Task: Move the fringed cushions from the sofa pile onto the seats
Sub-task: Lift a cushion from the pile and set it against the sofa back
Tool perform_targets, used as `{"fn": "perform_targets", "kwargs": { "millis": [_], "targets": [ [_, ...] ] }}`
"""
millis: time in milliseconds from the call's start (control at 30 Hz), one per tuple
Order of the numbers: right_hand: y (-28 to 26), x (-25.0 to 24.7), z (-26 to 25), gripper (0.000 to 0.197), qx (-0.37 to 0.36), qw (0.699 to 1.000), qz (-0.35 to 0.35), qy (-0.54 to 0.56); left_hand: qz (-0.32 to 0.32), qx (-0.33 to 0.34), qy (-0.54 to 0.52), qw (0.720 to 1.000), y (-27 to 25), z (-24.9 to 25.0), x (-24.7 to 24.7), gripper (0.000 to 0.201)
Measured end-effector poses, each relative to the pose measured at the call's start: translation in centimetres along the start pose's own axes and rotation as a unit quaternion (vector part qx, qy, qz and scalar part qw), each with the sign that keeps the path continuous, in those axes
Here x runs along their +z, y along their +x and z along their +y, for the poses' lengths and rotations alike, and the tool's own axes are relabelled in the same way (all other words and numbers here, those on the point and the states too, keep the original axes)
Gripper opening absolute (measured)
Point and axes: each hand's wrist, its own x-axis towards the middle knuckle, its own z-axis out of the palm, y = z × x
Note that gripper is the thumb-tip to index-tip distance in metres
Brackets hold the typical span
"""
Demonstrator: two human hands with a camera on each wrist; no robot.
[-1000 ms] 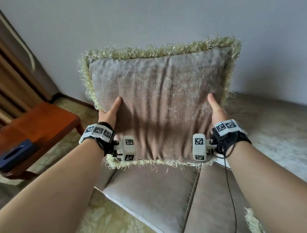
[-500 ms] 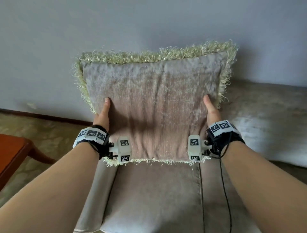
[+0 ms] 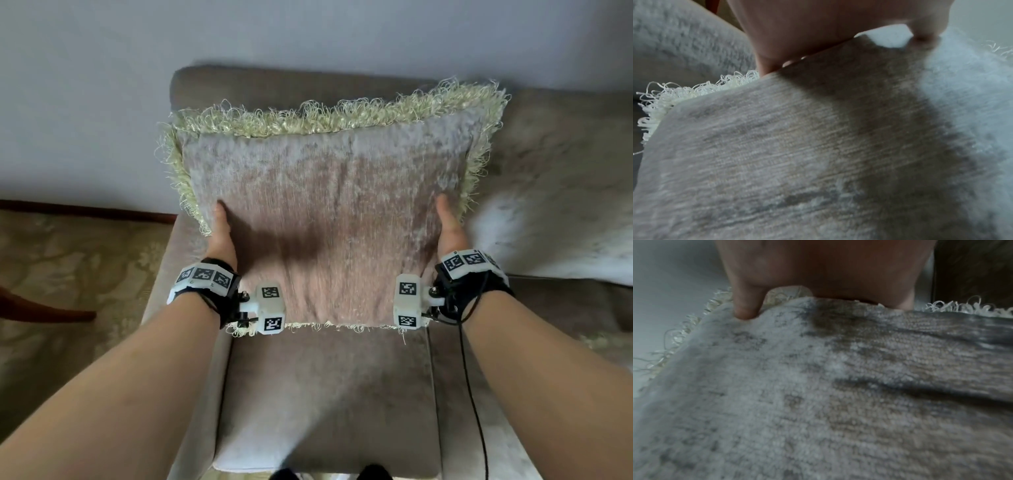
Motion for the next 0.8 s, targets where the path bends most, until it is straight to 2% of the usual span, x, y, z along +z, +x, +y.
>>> {"fn": "perform_targets", "kwargs": {
  "millis": [67, 167, 233, 333, 400, 467, 533, 567, 633, 667, 733, 800],
  "targets": [
    [2.7, 0.4, 1.6, 0.137, 0.037, 0.999, -0.002, 0.014, 0.007, -0.004, -0.02, 1.0, -1.8, 0.0, 1.4, 0.146],
    [7.7, 0.9, 4.3, 0.138, 0.063, 0.997, -0.001, 0.041, 0.024, -0.009, -0.039, 0.999, -0.8, -1.2, 3.0, 0.145],
    [7.6, 1.5, 4.6, 0.135, 0.076, 0.996, -0.009, 0.051, 0.039, -0.007, -0.047, 0.998, 1.2, -1.9, 3.7, 0.142],
    [6.2, 2.8, 4.7, 0.108, 0.084, 0.991, -0.041, 0.093, 0.056, -0.031, -0.065, 0.996, 7.3, -4.3, 3.1, 0.147],
    [7.1, 3.2, 5.3, 0.099, 0.1, 0.986, -0.061, 0.123, 0.062, -0.041, -0.045, 0.996, 9.8, -5.5, 2.9, 0.148],
    [7.8, 3.4, 5.5, 0.106, 0.095, 0.984, -0.071, 0.133, 0.056, -0.025, 0.003, 0.998, 8.0, -4.6, 4.1, 0.141],
    [9.9, 3.4, 6.2, 0.124, 0.097, 0.988, -0.047, 0.11, 0.063, -0.014, 0.028, 0.998, 6.6, -3.7, 5.4, 0.133],
    [11.5, 3.2, 6.7, 0.133, 0.096, 0.99, -0.03, 0.096, 0.069, -0.018, 0.04, 0.997, 6.5, -3.4, 5.7, 0.135],
    [13.9, 3.1, 7.7, 0.142, 0.067, 0.994, -0.002, 0.081, 0.086, -0.033, 0.069, 0.993, 7.6, -3.5, 5.6, 0.155],
    [13.5, 3.5, 7.3, 0.143, 0.051, 0.996, 0.002, 0.066, 0.092, -0.039, 0.081, 0.992, 8.4, -3.6, 5.5, 0.166],
    [11.2, 4.4, 5.8, 0.132, 0.021, 0.999, 0.007, 0.03, 0.099, -0.046, 0.089, 0.99, 9.4, -3.7, 5.2, 0.178],
    [11.2, 4.6, 5.8, 0.104, -0.005, 1.0, 0.014, 0.013, 0.106, -0.051, 0.082, 0.99, 9.1, -3.5, 5.5, 0.173]
  ]
}}
